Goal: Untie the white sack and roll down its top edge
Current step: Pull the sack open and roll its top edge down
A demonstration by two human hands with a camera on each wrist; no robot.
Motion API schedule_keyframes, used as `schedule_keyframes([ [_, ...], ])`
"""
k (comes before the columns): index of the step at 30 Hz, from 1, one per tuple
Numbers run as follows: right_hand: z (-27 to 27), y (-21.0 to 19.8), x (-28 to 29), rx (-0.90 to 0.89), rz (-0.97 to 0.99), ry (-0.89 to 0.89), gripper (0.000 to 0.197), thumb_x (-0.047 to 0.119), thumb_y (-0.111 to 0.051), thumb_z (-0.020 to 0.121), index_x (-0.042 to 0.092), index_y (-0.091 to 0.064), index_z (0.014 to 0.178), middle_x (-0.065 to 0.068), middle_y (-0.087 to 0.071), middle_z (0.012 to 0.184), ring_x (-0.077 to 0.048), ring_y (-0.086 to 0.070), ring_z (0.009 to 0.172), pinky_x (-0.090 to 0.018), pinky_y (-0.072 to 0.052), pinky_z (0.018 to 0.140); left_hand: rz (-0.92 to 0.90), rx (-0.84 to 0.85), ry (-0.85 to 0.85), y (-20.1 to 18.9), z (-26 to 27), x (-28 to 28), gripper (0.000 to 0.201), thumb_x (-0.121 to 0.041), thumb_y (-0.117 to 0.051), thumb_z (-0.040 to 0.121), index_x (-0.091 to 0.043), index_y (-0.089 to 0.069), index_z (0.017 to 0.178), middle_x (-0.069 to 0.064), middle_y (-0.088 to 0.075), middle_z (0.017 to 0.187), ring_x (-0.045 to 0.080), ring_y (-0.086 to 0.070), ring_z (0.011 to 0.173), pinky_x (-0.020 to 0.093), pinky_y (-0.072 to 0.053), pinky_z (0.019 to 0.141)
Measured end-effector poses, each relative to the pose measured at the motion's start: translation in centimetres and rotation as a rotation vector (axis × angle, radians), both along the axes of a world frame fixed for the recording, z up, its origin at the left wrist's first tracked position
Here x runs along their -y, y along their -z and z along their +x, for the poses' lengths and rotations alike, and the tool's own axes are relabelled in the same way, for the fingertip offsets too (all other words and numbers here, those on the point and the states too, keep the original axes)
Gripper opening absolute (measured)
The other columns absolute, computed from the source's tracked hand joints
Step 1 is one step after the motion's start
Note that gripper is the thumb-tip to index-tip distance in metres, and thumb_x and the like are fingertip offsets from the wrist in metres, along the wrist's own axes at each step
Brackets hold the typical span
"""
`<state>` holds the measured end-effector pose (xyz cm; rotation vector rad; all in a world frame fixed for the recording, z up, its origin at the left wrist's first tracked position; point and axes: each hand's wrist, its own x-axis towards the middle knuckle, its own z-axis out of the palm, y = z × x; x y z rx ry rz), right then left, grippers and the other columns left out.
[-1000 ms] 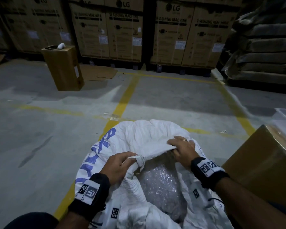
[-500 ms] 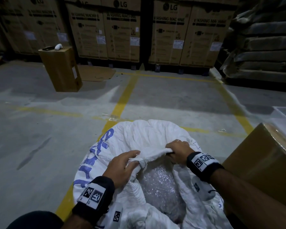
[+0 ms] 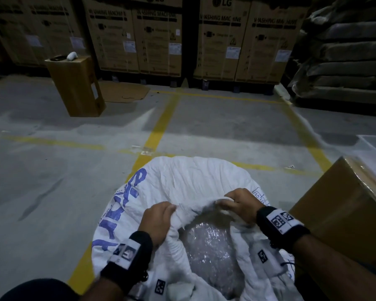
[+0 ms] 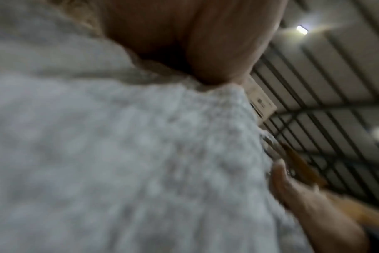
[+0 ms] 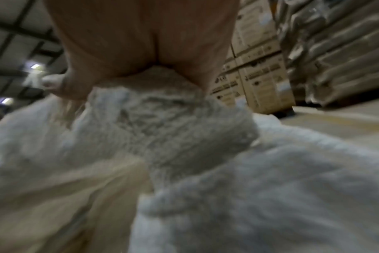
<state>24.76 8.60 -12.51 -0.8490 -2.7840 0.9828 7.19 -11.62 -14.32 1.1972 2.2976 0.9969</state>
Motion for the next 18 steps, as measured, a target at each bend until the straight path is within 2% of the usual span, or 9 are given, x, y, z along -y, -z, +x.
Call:
schedule_keyframes([
  [2, -0.2, -0.9, -0.3, 0.161, -0.176, 0.038, 0.055, 0.057, -0.044, 0.090, 0.018, -0.035, 0.051, 0.002, -0.037, 0.055, -0.014, -0.034, 0.054, -0.028, -0.031, 0.059, -0.061, 0.207, 0.018, -0.1, -1.2, 0.3, 0.044, -0.022, -0.046, 0.098, -0.020, -0.036, 0.056, -0.007, -0.038, 0.055, 0.009, -0.039, 0.055, 0.026, -0.036, 0.061],
  [4, -0.5, -1.1, -0.8, 0.397, -0.170, 0.053, 0.058, 0.066, -0.033, 0.089, 0.017, -0.050, 0.063, 0.000, -0.053, 0.074, -0.017, -0.049, 0.071, -0.028, -0.037, 0.074, -0.200, 0.356, 0.086, 0.2, -2.2, 0.4, 0.038, -0.025, -0.047, 0.098, -0.019, -0.042, 0.062, -0.002, -0.043, 0.061, 0.007, -0.039, 0.057, 0.024, -0.041, 0.061],
  [6, -0.9, -0.8, -1.0, 0.556, -0.193, 0.044, 0.060, 0.069, -0.033, 0.088, 0.015, -0.059, 0.085, 0.000, -0.058, 0.095, -0.018, -0.054, 0.089, -0.026, -0.036, 0.083, -0.274, 0.396, 0.069, 0.6, -2.3, 0.3, 0.031, -0.030, -0.051, 0.096, -0.024, -0.037, 0.069, -0.002, -0.049, 0.060, 0.012, -0.043, 0.061, 0.028, -0.043, 0.066],
  [7, -1.1, -0.5, -1.0, 0.598, -0.208, 0.035, 0.060, 0.067, -0.034, 0.089, 0.013, -0.060, 0.092, -0.001, -0.058, 0.099, -0.018, -0.053, 0.092, -0.025, -0.035, 0.083, -0.290, 0.378, 0.022, 0.9, -1.8, 0.2, 0.038, -0.030, -0.053, 0.095, 0.004, -0.037, 0.095, -0.004, -0.049, 0.056, 0.015, -0.044, 0.061, 0.027, -0.040, 0.064],
  [8, -1.4, -0.2, -1.0, 0.624, -0.214, 0.031, 0.059, 0.065, -0.035, 0.090, 0.012, -0.059, 0.094, -0.002, -0.057, 0.100, -0.019, -0.053, 0.093, -0.025, -0.035, 0.083, -0.296, 0.298, -0.034, 1.2, -1.3, 0.1, 0.041, -0.031, -0.055, 0.094, -0.009, -0.052, 0.059, -0.004, -0.049, 0.056, 0.017, -0.046, 0.064, 0.026, -0.039, 0.063],
  [11, -2.1, -0.2, -1.4, 0.615, -0.204, 0.065, 0.052, 0.059, -0.041, 0.092, 0.009, -0.056, 0.089, -0.004, -0.056, 0.097, -0.019, -0.051, 0.089, -0.026, -0.035, 0.079, -0.283, -0.019, -0.195, 1.5, 0.1, 0.3, 0.025, -0.039, -0.059, 0.086, -0.023, -0.046, 0.073, -0.005, -0.058, 0.072, 0.020, -0.056, 0.076, 0.031, -0.045, 0.073],
  [15, -3.3, 0.5, -2.9, 0.511, -0.163, 0.201, 0.047, 0.057, -0.051, 0.086, 0.012, -0.057, 0.075, -0.002, -0.060, 0.081, -0.019, -0.054, 0.078, -0.028, -0.040, 0.073, -0.077, -0.307, -0.164, 0.6, 0.8, -0.1, 0.020, -0.036, -0.054, 0.091, -0.024, -0.047, 0.076, -0.003, -0.055, 0.080, 0.021, -0.057, 0.081, 0.036, -0.046, 0.074],
  [16, -3.5, 0.8, -3.1, 0.497, -0.130, 0.217, 0.047, 0.056, -0.051, 0.087, 0.013, -0.053, 0.067, -0.001, -0.057, 0.074, -0.018, -0.053, 0.072, -0.027, -0.039, 0.071, -0.075, -0.323, -0.136, 0.2, 1.3, -0.3, 0.023, -0.042, -0.050, 0.092, -0.024, -0.051, 0.079, -0.002, -0.057, 0.082, 0.021, -0.058, 0.084, 0.034, -0.045, 0.075],
  [18, -3.9, 1.3, -2.8, 0.436, -0.091, 0.223, 0.049, 0.049, -0.053, 0.089, 0.014, -0.042, 0.056, 0.000, -0.047, 0.061, -0.018, -0.045, 0.062, -0.027, -0.035, 0.061, -0.234, -0.402, -0.103, 0.2, 2.3, -0.6, 0.043, -0.065, -0.044, 0.085, -0.024, -0.055, 0.092, -0.003, -0.059, 0.094, 0.020, -0.058, 0.092, 0.033, -0.044, 0.079],
])
